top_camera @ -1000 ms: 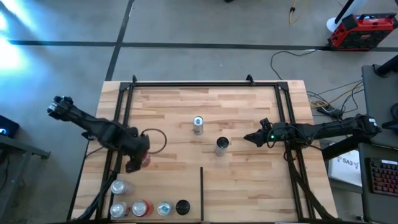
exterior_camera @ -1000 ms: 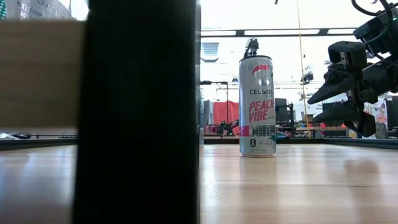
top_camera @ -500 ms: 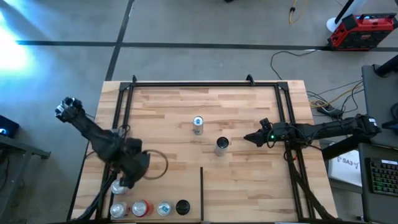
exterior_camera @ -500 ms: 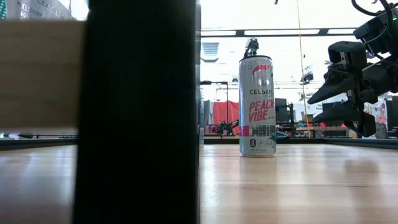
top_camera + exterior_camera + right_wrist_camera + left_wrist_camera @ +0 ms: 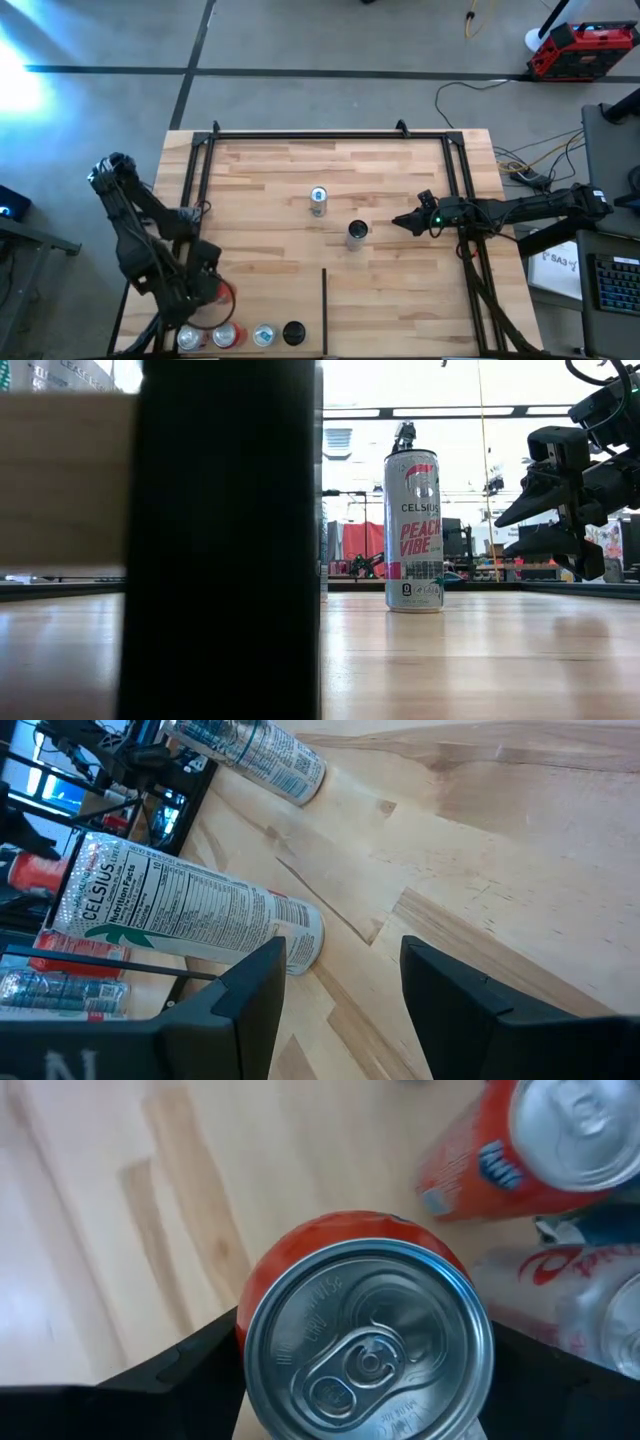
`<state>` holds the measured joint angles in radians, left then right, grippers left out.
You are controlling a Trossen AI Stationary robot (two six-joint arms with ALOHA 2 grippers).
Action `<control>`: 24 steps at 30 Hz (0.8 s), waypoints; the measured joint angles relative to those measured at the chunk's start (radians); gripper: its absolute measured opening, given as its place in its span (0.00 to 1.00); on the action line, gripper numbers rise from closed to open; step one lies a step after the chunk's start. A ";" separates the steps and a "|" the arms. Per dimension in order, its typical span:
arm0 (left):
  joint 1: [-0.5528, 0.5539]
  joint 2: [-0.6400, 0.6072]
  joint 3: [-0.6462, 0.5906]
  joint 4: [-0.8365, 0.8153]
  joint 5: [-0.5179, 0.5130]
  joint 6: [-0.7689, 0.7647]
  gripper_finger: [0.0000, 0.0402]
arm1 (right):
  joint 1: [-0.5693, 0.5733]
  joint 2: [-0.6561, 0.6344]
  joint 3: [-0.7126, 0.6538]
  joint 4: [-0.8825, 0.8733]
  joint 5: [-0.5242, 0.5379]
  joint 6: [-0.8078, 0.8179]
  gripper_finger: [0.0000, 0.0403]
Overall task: Place canned beverage on shelf
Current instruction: Put the orange soda can on the shelf aligned with the other orange soda can
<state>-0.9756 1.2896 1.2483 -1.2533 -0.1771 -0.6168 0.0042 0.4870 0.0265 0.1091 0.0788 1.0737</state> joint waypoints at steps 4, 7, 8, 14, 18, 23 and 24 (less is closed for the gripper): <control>0.005 0.012 -0.005 0.032 0.001 0.077 0.72 | 0.000 0.000 0.000 0.000 0.000 0.000 0.45; 0.010 0.024 -0.002 0.040 0.003 0.116 0.73 | 0.000 0.000 0.000 0.000 0.000 0.000 0.45; 0.011 0.029 -0.001 0.045 0.005 0.127 0.73 | 0.000 0.000 0.000 0.000 0.000 0.000 0.45; 0.024 0.047 -0.012 0.062 0.053 0.189 0.73 | 0.000 0.000 0.000 0.000 0.000 0.000 0.45; 0.056 0.055 -0.012 0.067 0.085 0.228 0.74 | 0.000 0.000 0.000 0.000 0.000 0.000 0.45; 0.096 0.064 -0.012 0.075 0.130 0.272 0.74 | 0.000 0.000 0.000 0.000 0.000 0.000 0.45; 0.100 0.067 -0.012 0.078 0.136 0.275 0.74 | 0.000 0.000 0.000 0.000 0.000 0.000 0.45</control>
<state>-0.8751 1.3565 1.2358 -1.1753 -0.0413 -0.3414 0.0042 0.4870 0.0265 0.1089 0.0792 1.0733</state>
